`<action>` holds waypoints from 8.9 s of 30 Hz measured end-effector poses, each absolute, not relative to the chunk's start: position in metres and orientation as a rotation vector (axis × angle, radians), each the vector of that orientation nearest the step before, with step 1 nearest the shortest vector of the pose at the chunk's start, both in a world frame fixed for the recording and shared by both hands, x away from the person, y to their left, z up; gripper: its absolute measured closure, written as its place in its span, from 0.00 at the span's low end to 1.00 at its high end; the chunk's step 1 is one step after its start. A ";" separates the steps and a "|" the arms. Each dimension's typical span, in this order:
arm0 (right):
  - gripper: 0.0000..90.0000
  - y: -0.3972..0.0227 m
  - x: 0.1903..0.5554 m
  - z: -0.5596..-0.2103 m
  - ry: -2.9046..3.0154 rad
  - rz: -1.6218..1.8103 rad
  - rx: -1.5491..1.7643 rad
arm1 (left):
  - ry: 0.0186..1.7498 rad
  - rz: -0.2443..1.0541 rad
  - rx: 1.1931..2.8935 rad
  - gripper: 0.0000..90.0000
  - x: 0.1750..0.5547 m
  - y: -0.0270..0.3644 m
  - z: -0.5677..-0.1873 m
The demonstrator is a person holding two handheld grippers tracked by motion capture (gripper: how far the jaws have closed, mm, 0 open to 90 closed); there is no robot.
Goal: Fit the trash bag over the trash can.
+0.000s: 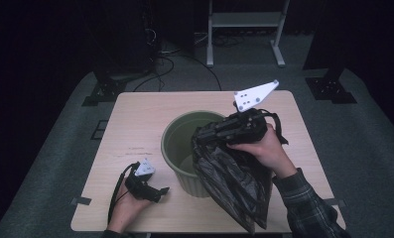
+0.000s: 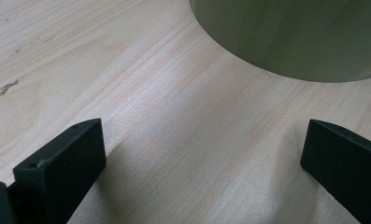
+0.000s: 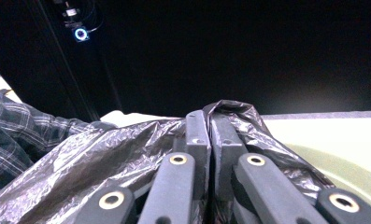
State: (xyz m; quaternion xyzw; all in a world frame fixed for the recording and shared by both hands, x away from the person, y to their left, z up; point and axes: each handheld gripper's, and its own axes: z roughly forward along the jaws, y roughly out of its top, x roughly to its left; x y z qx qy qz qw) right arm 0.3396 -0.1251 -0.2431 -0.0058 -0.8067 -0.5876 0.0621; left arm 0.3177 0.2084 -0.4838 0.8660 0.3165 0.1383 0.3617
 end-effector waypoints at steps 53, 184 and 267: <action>0.96 -0.131 0.379 -0.267 -2.658 -1.645 -0.303 | 0.798 0.351 2.236 0.00 0.317 0.208 -0.484; 1.00 -0.215 0.352 -0.308 -2.742 -1.700 -0.537 | 0.797 0.351 2.236 0.00 0.317 0.208 -0.484; 0.72 -0.202 0.377 -0.281 -2.788 -1.696 -0.585 | 0.382 0.283 2.125 0.97 0.355 0.135 -0.290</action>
